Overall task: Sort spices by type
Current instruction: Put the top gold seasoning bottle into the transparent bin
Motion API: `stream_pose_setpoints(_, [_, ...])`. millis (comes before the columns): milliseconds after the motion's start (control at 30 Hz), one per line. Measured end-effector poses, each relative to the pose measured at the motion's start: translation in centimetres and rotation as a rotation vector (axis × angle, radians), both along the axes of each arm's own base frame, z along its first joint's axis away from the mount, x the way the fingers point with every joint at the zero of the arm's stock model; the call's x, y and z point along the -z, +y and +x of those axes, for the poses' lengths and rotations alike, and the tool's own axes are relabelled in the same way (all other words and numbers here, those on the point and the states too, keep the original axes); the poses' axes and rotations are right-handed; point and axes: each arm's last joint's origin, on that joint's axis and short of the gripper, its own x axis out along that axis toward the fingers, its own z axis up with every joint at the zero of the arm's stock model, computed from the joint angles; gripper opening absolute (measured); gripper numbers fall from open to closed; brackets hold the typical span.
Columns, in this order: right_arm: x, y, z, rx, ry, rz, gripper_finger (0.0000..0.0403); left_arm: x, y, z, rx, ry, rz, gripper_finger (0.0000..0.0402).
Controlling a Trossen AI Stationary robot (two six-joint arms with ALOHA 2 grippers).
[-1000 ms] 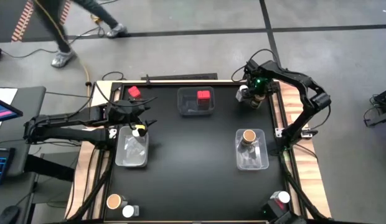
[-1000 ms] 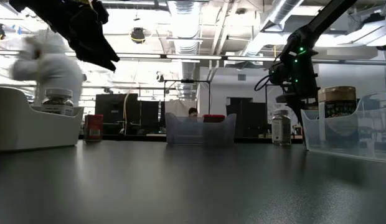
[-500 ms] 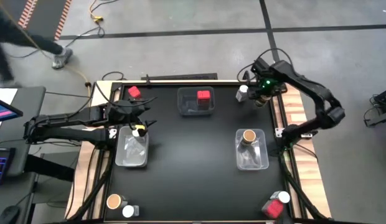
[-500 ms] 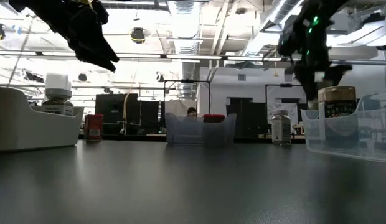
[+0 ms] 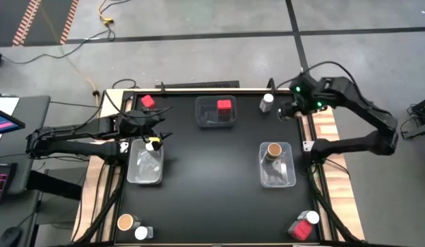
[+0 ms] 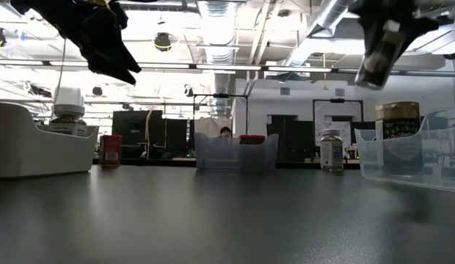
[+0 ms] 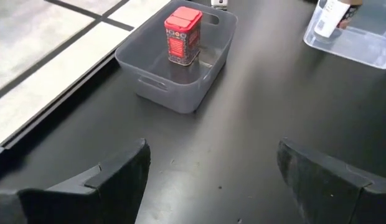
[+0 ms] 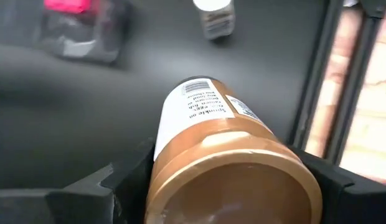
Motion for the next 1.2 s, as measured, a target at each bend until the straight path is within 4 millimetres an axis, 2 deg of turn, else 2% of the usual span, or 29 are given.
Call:
stream_pose_setpoints(267, [-1.0,4.5,1.2,-0.170,-0.043,0.021,0.0314,0.2,0.0,-0.1,0.002,0.025,-0.002,0.0333])
stream_pose_setpoints(533, [-0.5,9.5,1.9,-0.277,-0.026,0.065,0.0314,0.2,-0.1,-0.1,0.023,0.035,0.018,0.0333])
stream_pose_setpoints(933, [1.8,15.3,3.8,-0.354,0.084,0.095,0.0314,0.2,-0.2,0.0,0.065,0.034,0.006,0.0333])
stream_pose_setpoints(1100, [4.3,16.1,2.5,-0.302,0.150,0.090,0.0314,0.2,-0.2,0.0,0.065,0.034,0.004,0.0333])
stream_pose_setpoints(1200, [5.7,16.4,1.5,-0.280,0.133,0.107,0.0314,0.2,-0.2,0.0,0.063,0.028,-0.008,0.0333])
